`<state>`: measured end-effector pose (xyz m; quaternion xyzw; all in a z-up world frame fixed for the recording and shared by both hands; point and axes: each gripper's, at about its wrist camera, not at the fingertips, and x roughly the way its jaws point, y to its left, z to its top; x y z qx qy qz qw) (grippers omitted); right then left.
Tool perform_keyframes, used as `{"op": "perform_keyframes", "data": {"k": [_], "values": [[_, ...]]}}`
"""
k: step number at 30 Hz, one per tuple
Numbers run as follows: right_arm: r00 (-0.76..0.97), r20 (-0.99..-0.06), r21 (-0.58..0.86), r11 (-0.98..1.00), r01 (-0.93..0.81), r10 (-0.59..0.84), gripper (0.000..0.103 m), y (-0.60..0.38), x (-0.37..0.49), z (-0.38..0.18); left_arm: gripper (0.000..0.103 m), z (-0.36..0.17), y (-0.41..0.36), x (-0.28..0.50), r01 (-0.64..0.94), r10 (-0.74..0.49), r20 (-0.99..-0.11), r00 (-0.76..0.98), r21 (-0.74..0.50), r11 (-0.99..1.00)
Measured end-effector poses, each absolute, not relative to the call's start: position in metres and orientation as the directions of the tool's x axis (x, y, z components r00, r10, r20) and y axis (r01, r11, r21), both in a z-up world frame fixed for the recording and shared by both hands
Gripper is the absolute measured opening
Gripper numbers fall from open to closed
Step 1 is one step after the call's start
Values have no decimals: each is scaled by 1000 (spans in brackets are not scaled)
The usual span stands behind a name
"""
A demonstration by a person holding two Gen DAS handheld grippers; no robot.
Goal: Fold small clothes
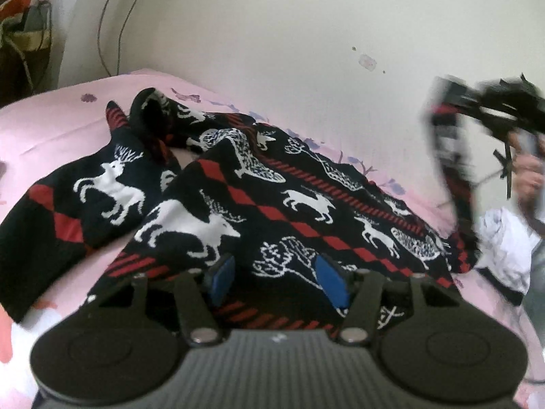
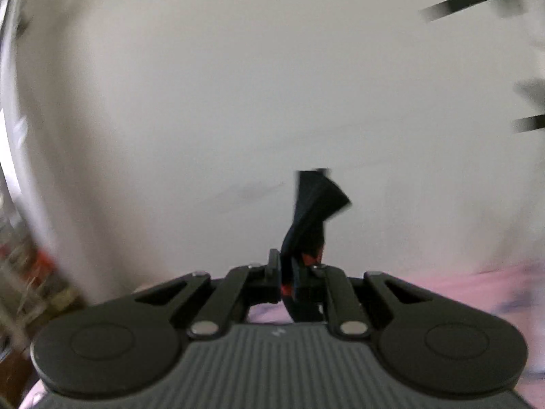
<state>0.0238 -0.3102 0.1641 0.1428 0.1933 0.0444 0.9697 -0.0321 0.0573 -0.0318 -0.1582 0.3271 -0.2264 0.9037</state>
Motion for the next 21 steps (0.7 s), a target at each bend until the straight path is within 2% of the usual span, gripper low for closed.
{"op": "perform_keyframes", "data": {"k": [4, 8, 11, 14, 21], "values": [[864, -454, 250, 962, -109, 217, 6, -240, 68, 112, 53, -33, 62, -31, 300, -530, -507, 679, -467, 832], [804, -554, 243, 966, -93, 217, 6, -206, 85, 61, 54, -34, 63, -29, 305, -543, -502, 673, -480, 822], [778, -589, 261, 963, -74, 219, 5, -205, 87, 43, 54, -35, 64, -28, 306, -553, -497, 669, -494, 814], [778, -585, 295, 954, -56, 227, 5, -214, 82, 46, 55, -35, 66, -27, 305, -561, -491, 666, -506, 806], [862, -496, 353, 931, 91, 103, 5, -272, 38, 81, 55, -36, 65, -26, 298, -560, -490, 669, -513, 805]]}}
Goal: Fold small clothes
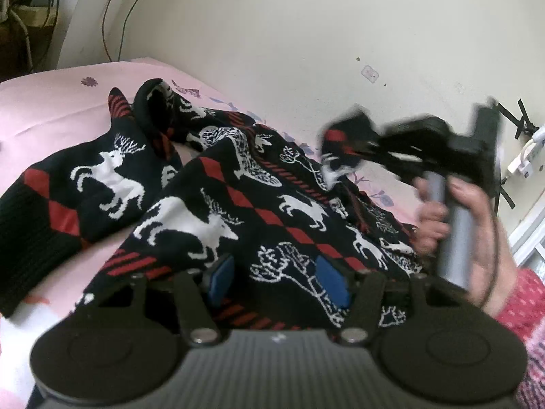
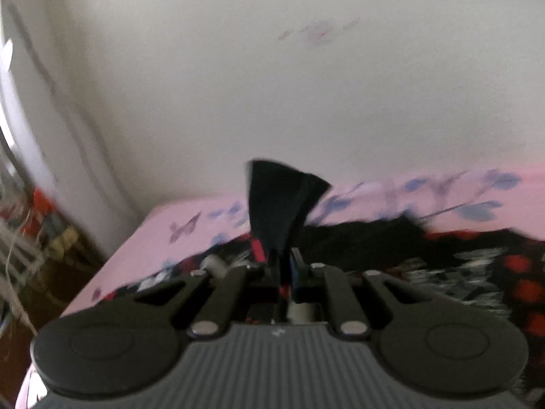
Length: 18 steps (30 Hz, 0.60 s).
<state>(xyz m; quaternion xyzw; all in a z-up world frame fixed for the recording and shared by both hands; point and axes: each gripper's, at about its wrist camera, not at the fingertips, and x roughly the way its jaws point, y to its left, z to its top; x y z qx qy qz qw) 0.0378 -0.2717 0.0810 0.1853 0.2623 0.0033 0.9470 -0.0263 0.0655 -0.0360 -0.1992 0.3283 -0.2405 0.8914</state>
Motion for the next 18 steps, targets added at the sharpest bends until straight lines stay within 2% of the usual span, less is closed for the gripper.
{"op": "perform_keyframes", "data": {"k": [4, 6, 7, 8, 14, 18], "values": [[851, -523, 313, 920, 235, -39, 9, -317, -1, 73, 55, -36, 65, -27, 299, -557, -491, 670, -509, 807], [801, -594, 218, 944, 246, -72, 42, -329, -10, 60, 56, -36, 65, -27, 300, -557, -491, 670, -507, 808], [767, -637, 195, 946, 260, -79, 52, -338, -14, 53, 56, -35, 64, -27, 301, -557, -492, 670, -505, 809], [763, -643, 210, 940, 268, -74, 57, -345, -21, 51, 56, -35, 64, -27, 302, -555, -493, 670, -502, 810], [821, -566, 254, 931, 261, -76, 57, -350, -51, 76, 56, -35, 62, -28, 302, -546, -497, 675, -489, 819], [831, -543, 263, 964, 31, 122, 57, -296, -33, 98, 56, -32, 62, -33, 319, -544, -485, 684, -472, 822]]}}
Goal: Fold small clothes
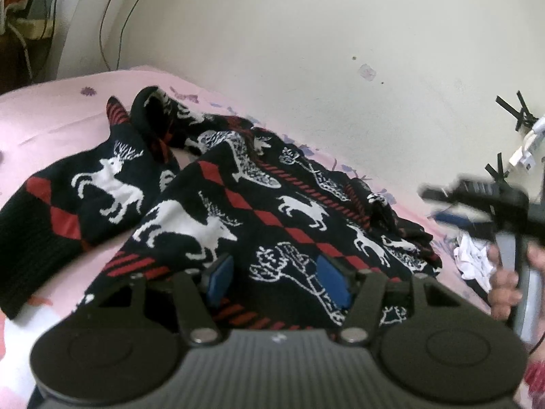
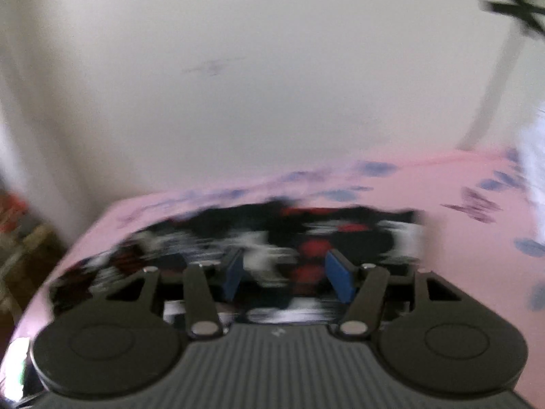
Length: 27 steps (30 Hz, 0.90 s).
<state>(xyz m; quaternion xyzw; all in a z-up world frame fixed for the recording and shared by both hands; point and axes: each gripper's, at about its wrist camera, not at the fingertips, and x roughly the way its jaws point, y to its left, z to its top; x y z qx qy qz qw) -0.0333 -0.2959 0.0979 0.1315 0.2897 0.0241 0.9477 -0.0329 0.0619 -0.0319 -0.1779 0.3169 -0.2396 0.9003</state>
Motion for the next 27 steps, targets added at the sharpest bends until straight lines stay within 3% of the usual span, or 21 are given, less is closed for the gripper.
{"op": "perform_keyframes", "data": {"k": [3, 6, 14, 16, 18, 19, 22, 23, 24, 27], "values": [[732, -581, 215, 934, -285, 356, 57, -226, -9, 113, 57, -29, 62, -45, 341, -545, -475, 691, -451, 825], [608, -632, 166, 850, -500, 481, 57, -158, 6, 118, 58, -28, 71, -71, 365, -565, -440, 698, -460, 810], [360, -739, 65, 593, -803, 569, 58, -16, -6, 84, 61, -29, 124, -140, 365, -564, -404, 720, -471, 803], [311, -758, 78, 553, -829, 573, 63, 1, -15, 72, 62, -28, 130, -146, 360, -555, -402, 728, -465, 809], [293, -770, 63, 525, -849, 567, 78, 17, -22, 60, 62, -27, 134, -148, 363, -551, -398, 734, -455, 813], [299, -779, 44, 523, -851, 552, 77, 23, -24, 54, 62, -28, 135, -148, 363, -551, -398, 734, -455, 813], [339, -788, -13, 537, -843, 513, 44, 35, -25, 42, 62, -31, 140, -145, 363, -562, -399, 724, -473, 803], [340, -788, -13, 539, -842, 513, 9, 38, -22, 46, 62, -32, 141, -144, 362, -564, -399, 723, -477, 801], [360, -787, -18, 565, -825, 500, 1, 45, -16, 54, 62, -33, 142, -143, 361, -565, -397, 723, -480, 799], [433, -708, 2, 614, -789, 558, 1, 53, 4, 96, 62, -35, 143, -141, 348, -564, -404, 721, -493, 798]]}}
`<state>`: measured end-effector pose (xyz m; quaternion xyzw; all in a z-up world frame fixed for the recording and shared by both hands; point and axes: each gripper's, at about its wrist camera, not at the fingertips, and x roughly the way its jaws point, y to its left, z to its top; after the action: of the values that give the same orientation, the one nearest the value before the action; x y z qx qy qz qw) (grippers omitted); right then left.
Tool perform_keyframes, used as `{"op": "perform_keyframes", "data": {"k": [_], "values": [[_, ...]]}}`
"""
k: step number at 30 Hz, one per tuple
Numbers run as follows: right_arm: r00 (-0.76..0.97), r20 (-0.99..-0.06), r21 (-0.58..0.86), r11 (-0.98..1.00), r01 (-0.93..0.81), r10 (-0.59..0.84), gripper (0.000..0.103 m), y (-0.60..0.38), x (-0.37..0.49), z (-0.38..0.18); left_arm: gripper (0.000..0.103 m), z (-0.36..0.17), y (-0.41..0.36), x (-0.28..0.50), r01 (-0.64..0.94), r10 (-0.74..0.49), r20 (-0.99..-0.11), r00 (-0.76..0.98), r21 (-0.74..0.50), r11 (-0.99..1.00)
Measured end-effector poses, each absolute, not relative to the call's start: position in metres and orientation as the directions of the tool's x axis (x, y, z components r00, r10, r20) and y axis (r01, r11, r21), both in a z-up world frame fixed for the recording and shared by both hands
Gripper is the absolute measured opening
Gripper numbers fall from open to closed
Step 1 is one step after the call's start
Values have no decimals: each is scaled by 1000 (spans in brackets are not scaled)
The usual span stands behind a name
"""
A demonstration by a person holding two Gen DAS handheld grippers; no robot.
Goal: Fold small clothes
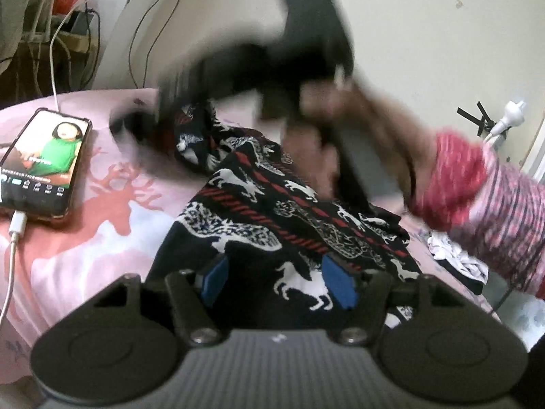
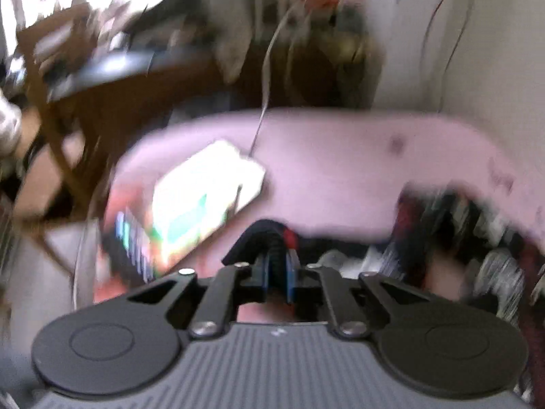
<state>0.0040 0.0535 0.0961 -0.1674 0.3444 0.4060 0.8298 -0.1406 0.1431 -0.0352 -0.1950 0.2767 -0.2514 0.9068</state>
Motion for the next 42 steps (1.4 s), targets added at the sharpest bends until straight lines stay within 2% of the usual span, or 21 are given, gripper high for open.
{"op": "perform_keyframes", "data": {"k": [2, 6, 10, 13, 17, 21, 26, 30, 33, 35, 38, 41, 42], "values": [[460, -631, 62, 631, -773, 625, 1, 56, 20, 141, 62, -34, 144, -143, 344, -558, -403, 725, -490, 801], [580, -402, 132, 672, -729, 708, 1, 38, 43, 247, 62, -28, 146, -146, 332, -536, -397, 745, -477, 814], [717, -268, 157, 763, -627, 644, 1, -23, 57, 305, 69, -19, 150, -144, 335, -530, -348, 773, -486, 807], [796, -238, 192, 831, -523, 556, 1, -86, 59, 315, 72, -4, 152, -140, 358, -531, -287, 797, -482, 799], [860, -261, 241, 893, -381, 438, 1, -172, 52, 285, 73, 21, 142, -127, 410, -550, -224, 805, -462, 787], [894, -326, 317, 926, -204, 308, 1, -264, 30, 221, 76, 37, 119, -116, 475, -581, -186, 792, -411, 778], [880, -442, 409, 912, 25, 174, 1, -362, -2, 126, 79, 38, 88, -90, 520, -627, -217, 748, -395, 757], [841, -512, 520, 842, 141, 175, 1, -406, -13, 55, 79, 43, 59, -49, 514, -603, -263, 753, -336, 789], [830, -515, 584, 797, 156, 215, 1, -415, -15, 31, 73, 46, 34, 4, 482, -568, -315, 760, -311, 819], [835, -496, 606, 784, 135, 239, 1, -410, -10, 34, 53, 40, 18, 44, 444, -538, -377, 754, -311, 840], [847, -448, 618, 784, 61, 288, 1, -405, 4, 60, 33, 17, 0, 97, 372, -510, -474, 718, -359, 856], [853, -398, 609, 792, -28, 336, 1, -387, 14, 95, 17, -13, -11, 127, 289, -467, -568, 678, -378, 879], [847, -390, 609, 791, -57, 361, 1, -376, 22, 103, 16, -22, -10, 130, 270, -464, -582, 668, -391, 880]]}}
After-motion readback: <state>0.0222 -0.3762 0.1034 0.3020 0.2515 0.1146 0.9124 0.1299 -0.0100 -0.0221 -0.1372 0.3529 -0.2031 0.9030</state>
